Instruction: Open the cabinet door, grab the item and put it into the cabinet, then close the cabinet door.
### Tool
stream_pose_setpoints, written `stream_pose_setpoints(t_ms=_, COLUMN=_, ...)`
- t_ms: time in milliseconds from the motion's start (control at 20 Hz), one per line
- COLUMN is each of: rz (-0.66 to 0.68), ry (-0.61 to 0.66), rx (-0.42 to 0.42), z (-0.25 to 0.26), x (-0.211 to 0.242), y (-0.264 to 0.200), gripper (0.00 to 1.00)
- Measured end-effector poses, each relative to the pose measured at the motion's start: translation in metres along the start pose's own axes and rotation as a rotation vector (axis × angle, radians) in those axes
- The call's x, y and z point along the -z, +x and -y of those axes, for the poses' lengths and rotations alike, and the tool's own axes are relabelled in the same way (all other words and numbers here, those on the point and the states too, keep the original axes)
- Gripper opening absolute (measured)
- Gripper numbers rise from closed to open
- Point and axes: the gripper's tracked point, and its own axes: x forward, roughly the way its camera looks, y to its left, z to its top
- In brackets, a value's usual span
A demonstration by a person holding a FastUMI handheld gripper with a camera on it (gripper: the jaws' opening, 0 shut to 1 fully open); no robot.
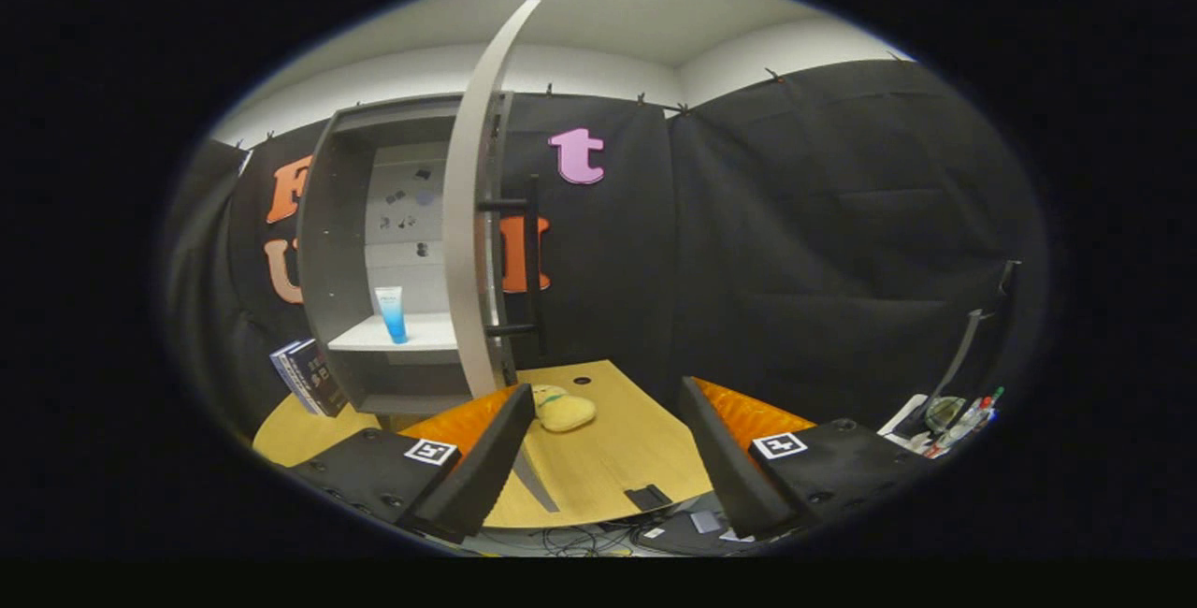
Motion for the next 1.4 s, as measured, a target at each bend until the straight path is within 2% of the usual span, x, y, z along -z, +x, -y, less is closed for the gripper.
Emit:
stream_pose_setpoints(t_ms=400, rz=-0.042, ry=0.032, rx=-0.052, z=-0.010, x=0.023, y=0.019, gripper=0.98)
stream_pose_setpoints(t_ms=750, rz=-0.039, ry=0.022, rx=-0.060, z=-0.014, x=0.023, y=0.016, gripper=0.97)
stream_pose_setpoints(t_ms=1400, rz=-0.054, ry=0.024, rx=-0.275, z=-0.112, x=0.033, y=-0.003, gripper=0.97)
